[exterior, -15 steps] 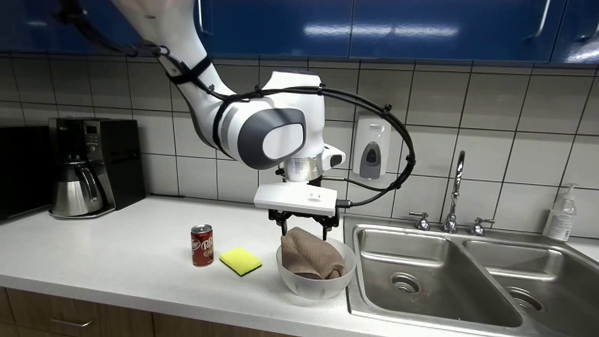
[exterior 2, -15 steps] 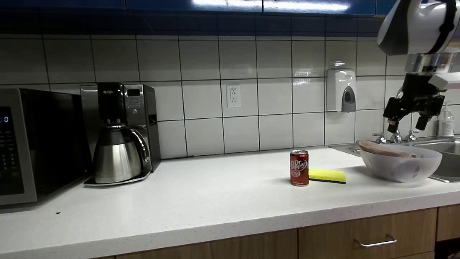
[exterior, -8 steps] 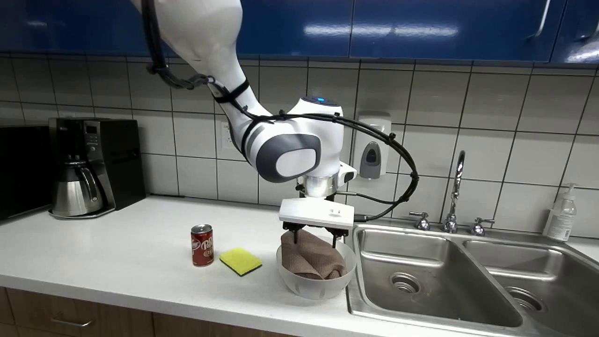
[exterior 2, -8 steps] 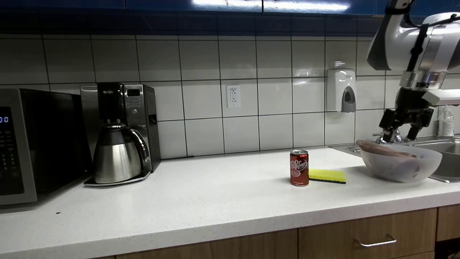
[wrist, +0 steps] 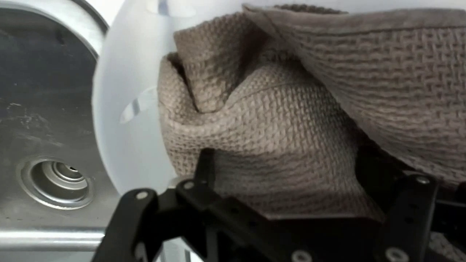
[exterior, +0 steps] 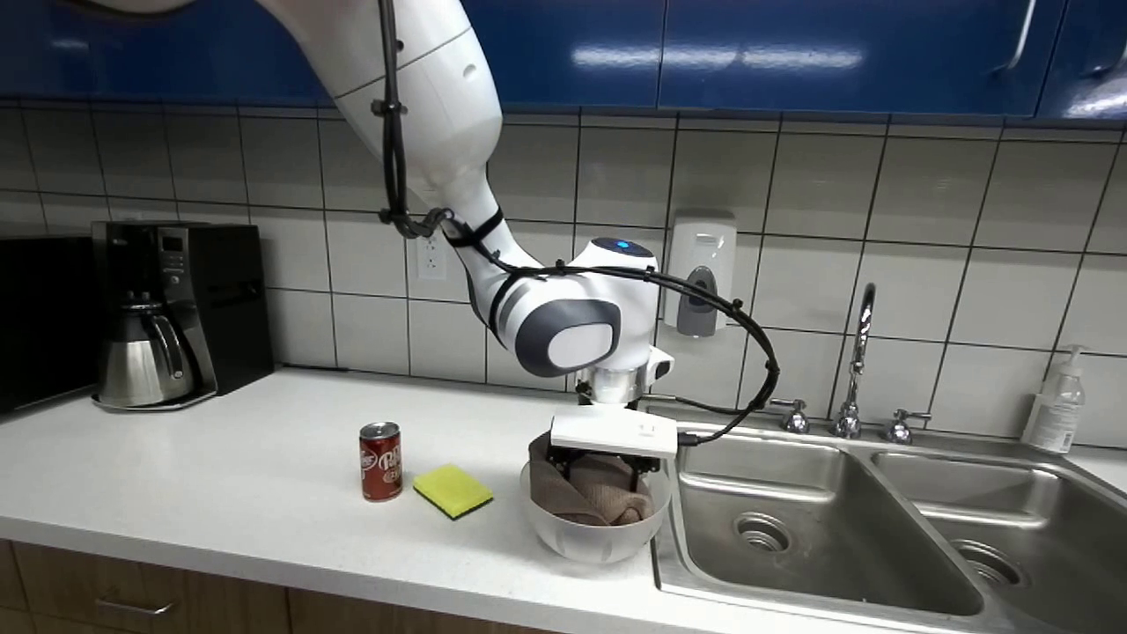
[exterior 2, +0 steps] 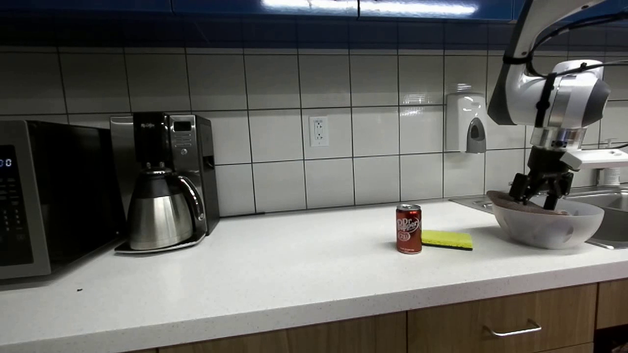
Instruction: Put the cloth on the counter
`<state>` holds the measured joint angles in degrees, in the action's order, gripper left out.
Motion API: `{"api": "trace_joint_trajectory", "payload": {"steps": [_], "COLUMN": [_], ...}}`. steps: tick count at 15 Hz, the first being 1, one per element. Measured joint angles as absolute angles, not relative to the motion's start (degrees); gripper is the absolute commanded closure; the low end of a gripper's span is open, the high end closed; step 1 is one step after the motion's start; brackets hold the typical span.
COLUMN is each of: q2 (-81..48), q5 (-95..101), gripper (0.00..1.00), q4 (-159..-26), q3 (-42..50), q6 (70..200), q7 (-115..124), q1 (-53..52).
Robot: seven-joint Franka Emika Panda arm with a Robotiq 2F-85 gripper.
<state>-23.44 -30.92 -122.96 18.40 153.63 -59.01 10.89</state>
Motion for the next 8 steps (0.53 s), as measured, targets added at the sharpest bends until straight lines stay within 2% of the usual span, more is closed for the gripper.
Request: {"api": "trace_joint_trajectory", "payload": {"steps": [5, 6, 7, 8], "q2": [-26.73, -27.12, -27.41, -27.59], "q5": [-26.73, -26.16, -25.71, -25.25], "gripper": [0.00, 0.25, 0.26, 0.34], "q4": [-119.05, -118.51, -118.09, -117.75], "q3": [9.37, 8.41, 7.65, 7.03], "q6": [153.57, 153.51, 153.43, 153.28], "q7": [-58.90, -58.90, -58.90, -58.90], "q1": [20.04, 21.07, 21.91, 22.58]}}
